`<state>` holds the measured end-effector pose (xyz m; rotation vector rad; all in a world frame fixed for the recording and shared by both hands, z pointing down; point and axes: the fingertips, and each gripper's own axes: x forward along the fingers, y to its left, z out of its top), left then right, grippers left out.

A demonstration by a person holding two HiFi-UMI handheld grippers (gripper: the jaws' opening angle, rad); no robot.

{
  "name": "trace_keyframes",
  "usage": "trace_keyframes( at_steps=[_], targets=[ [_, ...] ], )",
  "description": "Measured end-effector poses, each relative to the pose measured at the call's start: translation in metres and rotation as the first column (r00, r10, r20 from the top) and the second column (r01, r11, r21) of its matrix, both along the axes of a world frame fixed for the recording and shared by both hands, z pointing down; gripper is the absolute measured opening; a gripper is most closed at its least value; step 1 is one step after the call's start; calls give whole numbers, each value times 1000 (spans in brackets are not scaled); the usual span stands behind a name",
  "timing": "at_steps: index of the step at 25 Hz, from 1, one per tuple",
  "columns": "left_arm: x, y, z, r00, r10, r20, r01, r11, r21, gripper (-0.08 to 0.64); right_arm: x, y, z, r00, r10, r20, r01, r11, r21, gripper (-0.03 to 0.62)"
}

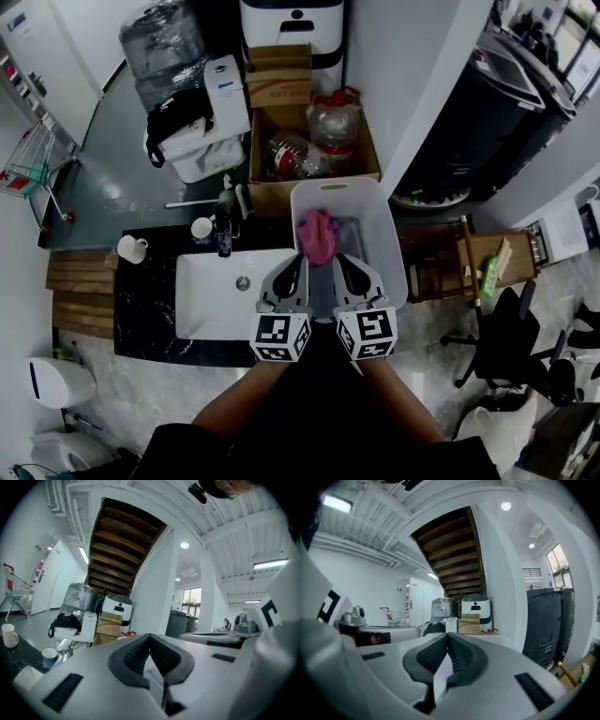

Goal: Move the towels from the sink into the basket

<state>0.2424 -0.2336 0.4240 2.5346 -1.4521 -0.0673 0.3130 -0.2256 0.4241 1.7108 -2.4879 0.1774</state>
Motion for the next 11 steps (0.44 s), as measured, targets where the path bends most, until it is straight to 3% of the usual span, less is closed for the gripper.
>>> trace_keyframes(
  at_steps=[11],
  targets=[
    [7,2,5,1000,13,6,-13,1000,-7,5,6,1,5,1000,9,-1,-9,1000,-3,18]
  ],
)
